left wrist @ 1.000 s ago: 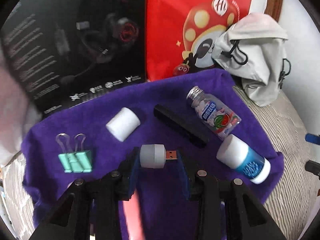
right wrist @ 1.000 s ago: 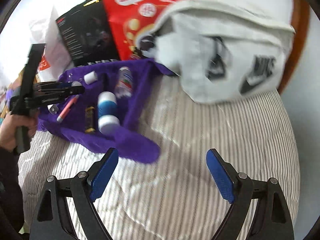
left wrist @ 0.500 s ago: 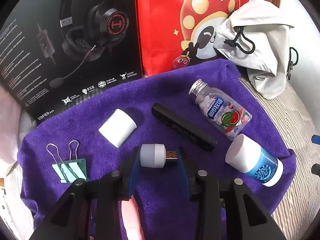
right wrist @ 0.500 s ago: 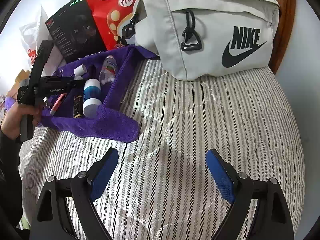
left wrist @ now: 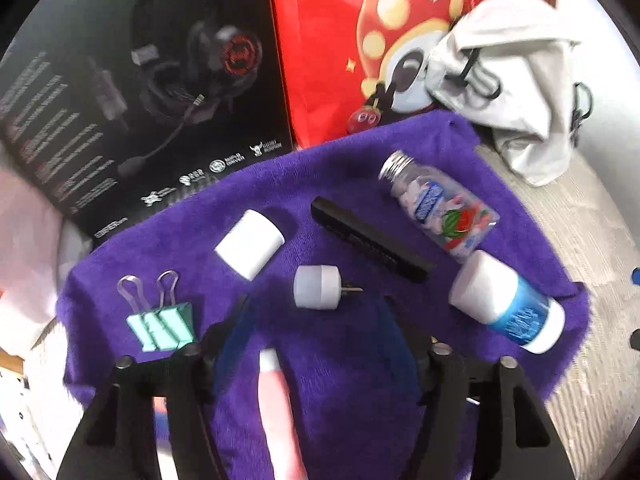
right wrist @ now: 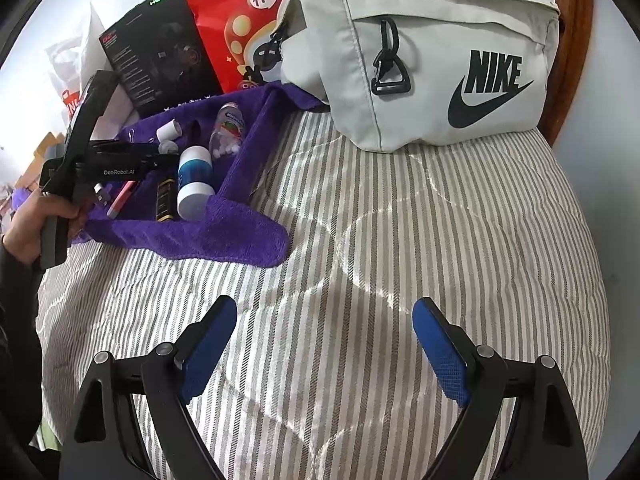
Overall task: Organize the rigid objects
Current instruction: 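Lower the white USB light onto the towel and open the left tool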
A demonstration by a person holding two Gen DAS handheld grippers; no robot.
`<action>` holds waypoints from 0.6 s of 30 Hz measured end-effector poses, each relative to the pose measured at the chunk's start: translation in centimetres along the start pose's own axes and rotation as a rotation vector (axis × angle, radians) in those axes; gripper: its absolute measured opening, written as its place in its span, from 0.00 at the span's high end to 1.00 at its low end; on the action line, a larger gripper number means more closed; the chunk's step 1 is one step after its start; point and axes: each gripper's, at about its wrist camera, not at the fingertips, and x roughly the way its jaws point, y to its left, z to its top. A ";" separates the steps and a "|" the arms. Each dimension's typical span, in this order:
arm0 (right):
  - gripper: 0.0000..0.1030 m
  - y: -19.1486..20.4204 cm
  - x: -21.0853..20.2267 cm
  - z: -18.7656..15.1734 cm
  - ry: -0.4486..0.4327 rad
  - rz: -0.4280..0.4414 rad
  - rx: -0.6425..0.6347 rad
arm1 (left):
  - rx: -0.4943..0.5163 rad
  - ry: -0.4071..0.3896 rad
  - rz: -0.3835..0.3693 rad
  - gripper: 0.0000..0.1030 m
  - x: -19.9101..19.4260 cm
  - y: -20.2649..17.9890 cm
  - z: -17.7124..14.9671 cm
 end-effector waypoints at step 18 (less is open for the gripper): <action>0.00 8.1 -3.7 -0.2 -0.139 0.085 0.012 | -0.350 -0.091 0.039 0.02 -11.7 2.0 -12.9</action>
